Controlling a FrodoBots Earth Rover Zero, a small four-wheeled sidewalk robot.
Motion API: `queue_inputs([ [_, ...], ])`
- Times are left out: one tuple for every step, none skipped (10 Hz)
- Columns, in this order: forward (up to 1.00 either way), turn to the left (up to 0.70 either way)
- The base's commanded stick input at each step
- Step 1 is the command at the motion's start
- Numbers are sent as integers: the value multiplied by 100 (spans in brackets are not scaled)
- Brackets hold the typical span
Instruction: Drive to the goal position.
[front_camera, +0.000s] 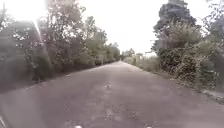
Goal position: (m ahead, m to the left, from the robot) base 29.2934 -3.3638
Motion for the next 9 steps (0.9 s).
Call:
queue_inputs([
  [100, -12],
  [100, -12],
  [100, -12],
  [100, -12],
  [100, -12],
  [100, -12],
  [100, -12],
  [100, -12],
  [100, -12],
])
